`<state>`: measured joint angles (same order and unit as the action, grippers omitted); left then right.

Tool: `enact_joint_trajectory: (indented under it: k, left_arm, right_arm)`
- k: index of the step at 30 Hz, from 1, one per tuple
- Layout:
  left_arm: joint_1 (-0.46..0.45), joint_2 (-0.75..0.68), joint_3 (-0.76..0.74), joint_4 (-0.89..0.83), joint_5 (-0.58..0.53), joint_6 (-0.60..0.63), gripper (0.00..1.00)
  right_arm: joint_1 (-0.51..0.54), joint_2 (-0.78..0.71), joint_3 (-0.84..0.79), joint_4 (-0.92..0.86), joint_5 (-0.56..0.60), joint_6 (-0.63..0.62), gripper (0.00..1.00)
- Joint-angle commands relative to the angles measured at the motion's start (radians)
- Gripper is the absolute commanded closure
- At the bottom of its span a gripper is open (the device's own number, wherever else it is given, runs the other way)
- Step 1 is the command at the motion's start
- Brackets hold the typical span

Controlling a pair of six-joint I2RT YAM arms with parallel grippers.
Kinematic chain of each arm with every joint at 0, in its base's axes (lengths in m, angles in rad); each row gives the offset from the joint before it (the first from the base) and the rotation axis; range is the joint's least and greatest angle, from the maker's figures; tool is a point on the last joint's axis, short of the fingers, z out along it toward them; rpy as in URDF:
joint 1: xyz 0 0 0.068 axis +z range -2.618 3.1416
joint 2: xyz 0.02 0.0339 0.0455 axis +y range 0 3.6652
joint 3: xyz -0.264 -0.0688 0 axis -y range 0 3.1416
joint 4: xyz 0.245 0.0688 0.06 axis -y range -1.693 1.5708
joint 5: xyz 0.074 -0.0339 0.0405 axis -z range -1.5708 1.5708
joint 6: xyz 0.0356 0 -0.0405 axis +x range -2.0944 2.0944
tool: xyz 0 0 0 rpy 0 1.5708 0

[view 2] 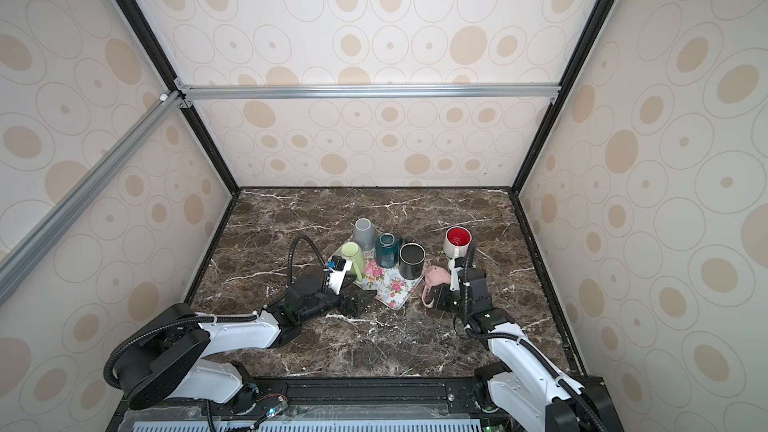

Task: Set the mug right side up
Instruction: 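Set the pink mug upright beside the white mug with the right gripper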

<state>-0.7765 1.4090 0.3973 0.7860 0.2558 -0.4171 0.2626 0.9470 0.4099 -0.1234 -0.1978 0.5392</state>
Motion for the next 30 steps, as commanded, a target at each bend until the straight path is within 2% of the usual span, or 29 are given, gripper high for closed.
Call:
enact_joint_trajectory:
  k: [1, 9, 14, 18, 30]
  left_arm:
    - [-0.007, 0.006, 0.036, 0.01, 0.003, 0.024, 0.02]
    - [-0.008, 0.015, 0.038, 0.014, 0.007, 0.02, 0.02]
    - [-0.007, 0.015, 0.038, 0.014, 0.008, 0.02, 0.02]
    - [-0.008, 0.006, 0.035, 0.016, 0.011, 0.018, 0.02]
    - [-0.009, -0.021, 0.028, 0.008, 0.002, 0.024, 0.02]
  right_arm:
    - [0.003, 0.038, 0.105, -0.22, 0.084, -0.008, 1.0]
    - [0.002, 0.252, 0.419, -0.624, 0.222, -0.078, 1.0]
    - [-0.001, 0.431, 0.615, -0.78, 0.241, -0.166, 1.0]
    - [-0.035, 0.534, 0.713, -0.826, 0.238, -0.21, 1.0]
    - [-0.11, 0.705, 0.896, -0.875, 0.198, -0.275, 1.0]
